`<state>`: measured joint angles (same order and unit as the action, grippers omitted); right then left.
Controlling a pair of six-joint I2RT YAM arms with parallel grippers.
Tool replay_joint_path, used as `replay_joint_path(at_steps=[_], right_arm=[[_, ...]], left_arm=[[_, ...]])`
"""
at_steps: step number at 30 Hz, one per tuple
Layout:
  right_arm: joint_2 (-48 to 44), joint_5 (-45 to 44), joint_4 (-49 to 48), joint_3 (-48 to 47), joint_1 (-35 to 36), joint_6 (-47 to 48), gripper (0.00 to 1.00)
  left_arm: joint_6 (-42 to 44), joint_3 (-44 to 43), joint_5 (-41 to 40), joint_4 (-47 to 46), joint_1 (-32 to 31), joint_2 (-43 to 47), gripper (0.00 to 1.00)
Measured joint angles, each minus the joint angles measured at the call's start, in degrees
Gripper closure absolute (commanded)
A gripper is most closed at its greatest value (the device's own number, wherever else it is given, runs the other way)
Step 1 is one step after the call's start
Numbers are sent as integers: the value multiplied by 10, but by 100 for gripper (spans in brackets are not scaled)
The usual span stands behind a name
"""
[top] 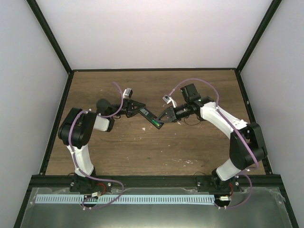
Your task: Load the batteries into the remote control
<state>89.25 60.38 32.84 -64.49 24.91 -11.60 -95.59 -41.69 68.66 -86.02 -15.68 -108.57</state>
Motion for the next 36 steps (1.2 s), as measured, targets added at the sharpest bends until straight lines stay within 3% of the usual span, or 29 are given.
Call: replay_joint_path(at_steps=[24, 28, 36], right_arm=[[2, -10, -20, 2, 5, 2, 93], [2, -14, -20, 2, 5, 5, 91], [-38, -108, -13, -2, 6, 9, 69]], left_arm=[[0, -4, -2, 0, 1, 0, 100], [1, -4, -3, 1, 1, 0, 100], [42, -4, -3, 40, -2, 7, 100]])
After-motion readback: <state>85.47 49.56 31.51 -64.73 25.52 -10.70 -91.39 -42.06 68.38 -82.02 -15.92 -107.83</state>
